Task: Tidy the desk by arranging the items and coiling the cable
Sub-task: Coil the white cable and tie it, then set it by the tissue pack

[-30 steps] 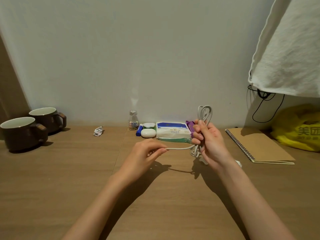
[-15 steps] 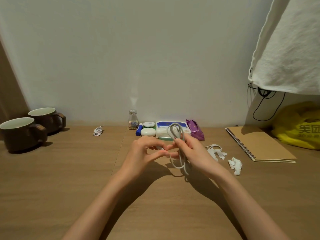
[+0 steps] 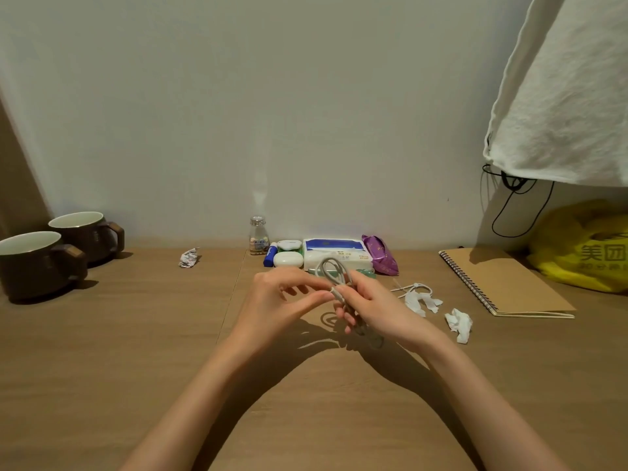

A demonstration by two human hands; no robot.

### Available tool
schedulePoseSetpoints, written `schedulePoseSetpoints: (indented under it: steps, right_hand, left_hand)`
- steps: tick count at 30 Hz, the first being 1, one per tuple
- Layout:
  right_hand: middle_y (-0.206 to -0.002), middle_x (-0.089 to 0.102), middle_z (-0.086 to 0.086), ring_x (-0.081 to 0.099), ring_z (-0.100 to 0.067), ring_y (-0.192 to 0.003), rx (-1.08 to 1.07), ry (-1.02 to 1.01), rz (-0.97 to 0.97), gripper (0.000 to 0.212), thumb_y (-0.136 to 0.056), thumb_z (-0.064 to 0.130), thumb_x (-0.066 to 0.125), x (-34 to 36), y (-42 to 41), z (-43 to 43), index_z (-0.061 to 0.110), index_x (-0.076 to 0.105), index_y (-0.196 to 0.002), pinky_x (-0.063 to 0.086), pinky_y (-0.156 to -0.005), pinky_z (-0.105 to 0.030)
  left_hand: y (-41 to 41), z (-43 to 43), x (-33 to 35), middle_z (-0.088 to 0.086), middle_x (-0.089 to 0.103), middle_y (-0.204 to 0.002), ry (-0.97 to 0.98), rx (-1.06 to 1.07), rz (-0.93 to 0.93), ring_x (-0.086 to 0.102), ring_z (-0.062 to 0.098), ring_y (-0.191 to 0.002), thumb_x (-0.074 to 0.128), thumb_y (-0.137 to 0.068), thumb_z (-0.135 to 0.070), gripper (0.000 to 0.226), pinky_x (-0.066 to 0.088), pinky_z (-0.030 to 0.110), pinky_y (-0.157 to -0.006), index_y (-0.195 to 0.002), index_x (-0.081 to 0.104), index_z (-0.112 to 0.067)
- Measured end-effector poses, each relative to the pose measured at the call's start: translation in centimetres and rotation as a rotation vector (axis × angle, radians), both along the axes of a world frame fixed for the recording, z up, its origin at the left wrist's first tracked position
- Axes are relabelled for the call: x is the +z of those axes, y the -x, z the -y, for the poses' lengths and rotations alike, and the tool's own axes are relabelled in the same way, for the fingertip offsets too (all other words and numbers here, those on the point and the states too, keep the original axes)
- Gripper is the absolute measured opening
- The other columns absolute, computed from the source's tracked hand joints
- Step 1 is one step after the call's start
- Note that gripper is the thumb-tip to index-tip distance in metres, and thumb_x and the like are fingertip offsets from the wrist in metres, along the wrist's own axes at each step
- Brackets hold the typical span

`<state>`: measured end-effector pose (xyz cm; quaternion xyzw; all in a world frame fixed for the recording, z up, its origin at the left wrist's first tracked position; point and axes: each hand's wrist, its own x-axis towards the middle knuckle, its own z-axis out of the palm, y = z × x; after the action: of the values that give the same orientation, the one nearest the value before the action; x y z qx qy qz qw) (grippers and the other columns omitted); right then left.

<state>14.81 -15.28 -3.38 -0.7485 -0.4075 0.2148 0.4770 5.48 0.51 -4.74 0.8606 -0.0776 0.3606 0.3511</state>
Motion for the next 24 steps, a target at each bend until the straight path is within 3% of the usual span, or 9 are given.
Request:
schedulePoseSetpoints:
  steps: [4, 6, 8, 11, 14, 16, 19, 21, 24]
  right_hand:
    - [-0.074, 0.061, 0.001, 0.061, -0.013, -0.066, -0.001, -0.013, 0.002, 0.018, -0.1, 0.024, 0.041, 0.0, 0.2, -0.1, 0.014, 0.054, -0.108, 0.056, -0.066, -0.028]
    - [-0.073, 0.062, 0.0, 0.066, -0.017, -0.071, -0.011, -0.044, -0.039, 0.02, -0.1, 0.023, 0.041, 0.1, 0.1, 0.0, 0.008, 0.053, -0.107, 0.057, -0.072, -0.034]
    - [-0.071, 0.062, 0.0, 0.066, -0.017, -0.07, -0.015, -0.05, -0.042, 0.02, -0.101, 0.022, 0.04, 0.1, 0.1, 0.1, 0.007, 0.052, -0.105, 0.056, -0.074, -0.036]
    - [-0.068, 0.055, 0.003, 0.053, -0.009, -0.058, 0.001, -0.027, -0.032, 0.017, -0.101, 0.023, 0.039, 0.1, 0.1, -0.1, 0.011, 0.051, -0.101, 0.051, -0.06, -0.028]
    - [-0.067, 0.046, 0.006, 0.042, -0.007, -0.057, -0.017, 0.003, -0.013, 0.016, -0.102, 0.024, 0.036, 0.1, 0.2, -0.2, 0.019, 0.05, -0.096, 0.04, -0.054, -0.023]
    - [-0.069, 0.046, 0.006, 0.041, -0.008, -0.06, -0.032, 0.052, 0.073, 0.018, -0.102, 0.025, 0.035, 0.1, 0.2, -0.1, 0.024, 0.049, -0.091, 0.038, -0.055, -0.022]
    - [-0.077, 0.051, 0.008, 0.046, -0.008, -0.066, -0.015, 0.183, 0.277, 0.021, -0.102, 0.025, 0.036, -0.2, 0.1, 0.0, 0.026, 0.048, -0.085, 0.039, -0.061, -0.024]
    - [-0.082, 0.055, 0.006, 0.05, -0.01, -0.072, -0.003, 0.271, 0.365, 0.02, -0.102, 0.025, 0.037, -0.5, 0.0, 0.0, 0.026, 0.048, -0.085, 0.041, -0.066, -0.028]
    - [-0.082, 0.055, 0.006, 0.05, -0.011, -0.073, 0.026, 0.352, 0.415, 0.019, -0.101, 0.028, 0.038, -0.6, 0.2, -0.1, 0.025, 0.05, -0.086, 0.04, -0.065, -0.028]
  left_hand:
    - [0.1, 0.4, 0.2, -0.022, 0.071, -0.084, 0.055, 0.008, -0.021, 0.066, 0.001, -0.079, 0.07, -0.075, -0.032, 0.019, 0.048, 0.012, -0.06, -0.093, 0.074, -0.028]
    - [0.3, 0.5, 0.5, -0.035, 0.065, -0.076, 0.074, -0.002, -0.012, 0.065, -0.005, -0.078, 0.071, -0.073, -0.033, 0.018, 0.046, 0.009, -0.06, -0.091, 0.071, -0.034]
    - [0.3, 0.6, 0.5, -0.038, 0.062, -0.073, 0.039, 0.017, 0.003, 0.061, -0.005, -0.079, 0.07, -0.072, -0.038, 0.019, 0.044, 0.011, -0.064, -0.091, 0.071, -0.035]
    - [0.1, 0.5, 0.1, -0.023, 0.06, -0.078, -0.081, 0.131, 0.062, 0.048, 0.005, -0.082, 0.07, -0.071, -0.045, 0.021, 0.035, 0.015, -0.07, -0.089, 0.075, -0.035]
    - [0.1, 0.4, 0.2, -0.01, 0.055, -0.087, -0.128, 0.208, 0.102, 0.047, 0.009, -0.087, 0.07, -0.072, -0.044, 0.022, 0.035, 0.014, -0.074, -0.089, 0.075, -0.032]
    - [0.3, 0.6, 0.4, -0.004, 0.055, -0.105, -0.228, 0.254, 0.113, 0.046, 0.013, -0.1, 0.066, -0.074, -0.049, 0.039, 0.039, 0.018, -0.081, -0.105, 0.069, -0.026]
    - [-0.2, 0.6, 0.1, 0.0, 0.052, -0.132, -0.481, 0.239, 0.026, 0.039, 0.016, -0.12, 0.057, -0.077, -0.054, 0.067, 0.037, 0.028, -0.099, -0.135, 0.045, -0.021]
    - [-0.4, 0.7, -0.3, 0.002, 0.055, -0.132, -0.609, 0.197, -0.071, 0.045, 0.02, -0.124, 0.056, -0.076, -0.05, 0.074, 0.042, 0.034, -0.095, -0.14, 0.035, -0.02]
    - [-0.7, 0.6, -0.9, 0.003, 0.066, -0.116, -0.735, 0.233, -0.182, 0.062, 0.022, -0.109, 0.055, -0.074, -0.051, 0.067, 0.052, 0.034, -0.085, -0.13, 0.047, -0.015]
